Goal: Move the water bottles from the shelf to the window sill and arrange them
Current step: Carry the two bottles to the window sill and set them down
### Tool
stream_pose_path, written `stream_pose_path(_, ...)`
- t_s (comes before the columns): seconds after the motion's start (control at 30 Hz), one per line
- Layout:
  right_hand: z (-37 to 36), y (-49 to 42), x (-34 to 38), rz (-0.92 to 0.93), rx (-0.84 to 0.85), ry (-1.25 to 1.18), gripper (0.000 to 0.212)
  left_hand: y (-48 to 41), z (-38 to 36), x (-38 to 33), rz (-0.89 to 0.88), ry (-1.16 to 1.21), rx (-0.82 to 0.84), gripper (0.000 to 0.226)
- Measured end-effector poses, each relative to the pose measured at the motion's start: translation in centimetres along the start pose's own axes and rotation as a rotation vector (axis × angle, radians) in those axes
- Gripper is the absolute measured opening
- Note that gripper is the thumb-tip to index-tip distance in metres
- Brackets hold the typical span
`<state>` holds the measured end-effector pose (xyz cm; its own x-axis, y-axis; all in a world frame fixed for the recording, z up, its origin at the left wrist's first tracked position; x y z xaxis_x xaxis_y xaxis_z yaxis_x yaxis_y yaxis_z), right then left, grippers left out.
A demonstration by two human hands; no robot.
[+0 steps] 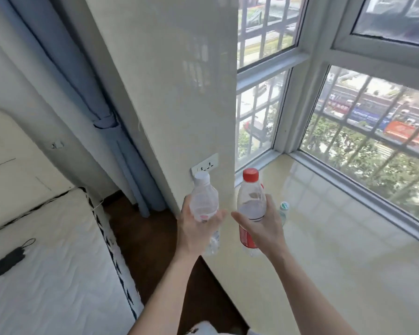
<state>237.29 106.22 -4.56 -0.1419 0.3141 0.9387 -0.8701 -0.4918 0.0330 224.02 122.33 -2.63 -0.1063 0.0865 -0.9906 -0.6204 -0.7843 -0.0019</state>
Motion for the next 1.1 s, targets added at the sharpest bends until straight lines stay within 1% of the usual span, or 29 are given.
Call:
stream_pose_path(0.1, 3.9, -0.7, -2.2, -0.079, -0.132, -0.024, 0.048, -2.1, -4.7, -0.3, -0.006, -0.011, 0.123, 0.055)
stream_pose_path(0.23, 9.2, -0.3, -4.9, -0.170, -0.294, -0.039, 0.055, -3.6, -11.8, 0.4, 0.060, 0.047, 0.342, 0.058)
stream_pose_path(0.3, 11.7, 0.4, -6.0, -0.210, -0.383, -0.052, 0.056, -3.7, -15.2, 0.9, 0.085, 0.068, 0.440, 0.064)
stream_pose_path(0.43, 15.5, 2.9, -7.8, -0.307, -0.577, -0.078, 0.055, -2.5, -21.0, 1.7, 0.128, 0.069, 0.632, 0.065)
stream_pose_path(0.5, 16.5, 4.2, -8.8, -0.342, -0.646, -0.065, 0.056, -1.5, -23.7, 2.7, 0.152, 0.043, 0.756, 0.062)
stream_pose_path(0.57, 16.9, 5.7, -10.0, -0.389, -0.703, -0.039, 0.055, -0.3, -25.7, 3.5, 0.163, 0.046, 0.844, 0.054)
stream_pose_path(0.63, 16.8, 7.3, -12.0, -0.455, -0.758, -0.037, 0.054, 0.4, -26.9, 4.7, 0.178, 0.015, 0.885, 0.063)
stream_pose_path(0.7, 16.6, 8.8, -14.0, -0.514, -0.811, -0.062, 0.059, 1.2, -28.0, 6.1, 0.197, -0.010, 0.940, 0.069)
stream_pose_path(0.73, 16.5, 9.4, -14.9, -0.535, -0.837, -0.068, 0.062, 1.6, -28.4, 6.9, 0.201, -0.040, 0.965, 0.074)
stream_pose_path(0.77, 16.4, 9.9, -15.4, -0.553, -0.859, -0.069, 0.064, 1.9, -28.8, 7.8, 0.212, -0.072, 0.983, 0.085)
stream_pose_path(0.8, 16.4, 10.3, -16.1, -0.573, -0.879, -0.069, 0.062, 2.1, -29.3, 8.7, 0.228, -0.109, 1.003, 0.097)
stream_pose_path(0.83, 16.4, 10.5, -16.6, -0.582, -0.894, -0.075, 0.057, 2.4, -29.8, 9.6, 0.239, -0.137, 1.025, 0.104)
stream_pose_path(0.87, 16.4, 10.5, -17.4, -0.586, -0.895, -0.088, 0.053, 2.5, -30.3, 10.4, 0.240, -0.149, 1.043, 0.105)
stream_pose_path(0.93, 15.8, 10.1, -19.6, -0.596, -0.868, -0.137, 0.053, 2.7, -31.1, 11.8, 0.274, -0.182, 1.049, 0.098)
stream_pose_path(1.0, 14.9, 10.1, -23.0, -0.636, -0.835, -0.194, 0.057, 2.8, -32.0, 14.0, 0.280, -0.221, 1.061, 0.079)
stream_pose_path(1.07, 14.0, 10.3, -26.5, -0.678, -0.815, -0.239, 0.056, 3.3, -32.8, 16.0, 0.260, -0.272, 1.069, 0.057)
stream_pose_path(1.1, 13.7, 10.3, -28.2, -0.699, -0.816, -0.251, 0.055, 3.4, -33.3, 17.1, 0.255, -0.298, 1.068, 0.053)
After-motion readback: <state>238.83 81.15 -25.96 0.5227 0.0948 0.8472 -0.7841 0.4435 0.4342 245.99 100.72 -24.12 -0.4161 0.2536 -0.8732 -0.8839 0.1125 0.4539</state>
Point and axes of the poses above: each hand's wrist, its own y-axis away from the middle knuckle, its own z-axis out of the back of the hand, x = y × z, the point moved 10 cm from there along -y, towards the middle knuckle, and after that the axes turned 7 degrees about y, right-handed, at the moved point
